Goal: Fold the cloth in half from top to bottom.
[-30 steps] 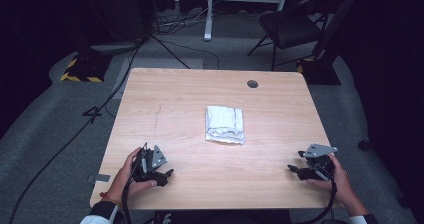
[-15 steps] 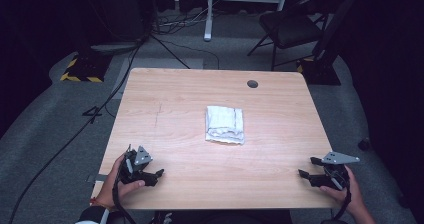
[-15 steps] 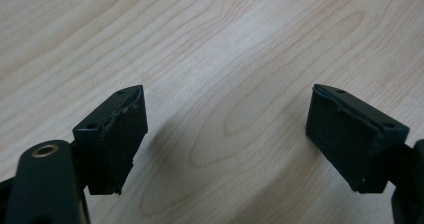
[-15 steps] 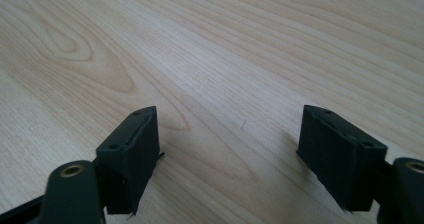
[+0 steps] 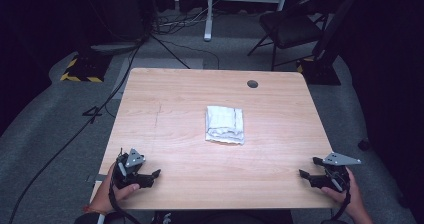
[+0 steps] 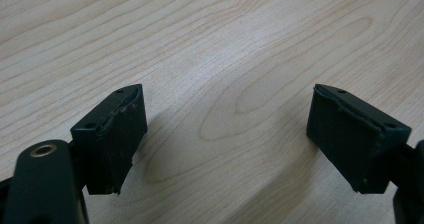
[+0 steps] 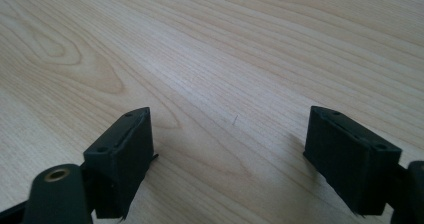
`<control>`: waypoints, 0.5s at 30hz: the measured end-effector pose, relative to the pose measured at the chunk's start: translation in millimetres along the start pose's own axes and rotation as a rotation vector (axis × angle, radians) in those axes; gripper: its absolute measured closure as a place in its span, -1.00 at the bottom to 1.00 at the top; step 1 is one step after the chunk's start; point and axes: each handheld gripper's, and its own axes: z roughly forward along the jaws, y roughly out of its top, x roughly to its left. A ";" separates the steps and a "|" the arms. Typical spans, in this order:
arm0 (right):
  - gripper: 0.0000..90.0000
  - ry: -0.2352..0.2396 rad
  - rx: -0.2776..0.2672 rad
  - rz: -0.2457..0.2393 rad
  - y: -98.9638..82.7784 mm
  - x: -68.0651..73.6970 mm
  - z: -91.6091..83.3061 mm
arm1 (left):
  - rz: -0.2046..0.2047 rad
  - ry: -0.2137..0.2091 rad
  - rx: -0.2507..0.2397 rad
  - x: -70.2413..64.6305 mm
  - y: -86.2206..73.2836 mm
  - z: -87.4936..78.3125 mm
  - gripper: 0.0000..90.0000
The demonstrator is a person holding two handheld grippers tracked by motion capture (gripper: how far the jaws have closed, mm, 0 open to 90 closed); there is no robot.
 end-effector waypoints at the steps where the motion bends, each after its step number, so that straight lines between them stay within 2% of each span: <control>1: -0.59 -0.001 0.000 0.001 0.3 -0.2 0.5 | 0.001 0.002 -0.001 -0.1 0.1 0.1 -0.64; 15: -0.60 -0.009 0.002 0.009 2.5 -1.7 2.9 | -0.002 -0.005 0.007 0.5 0.8 0.5 -0.66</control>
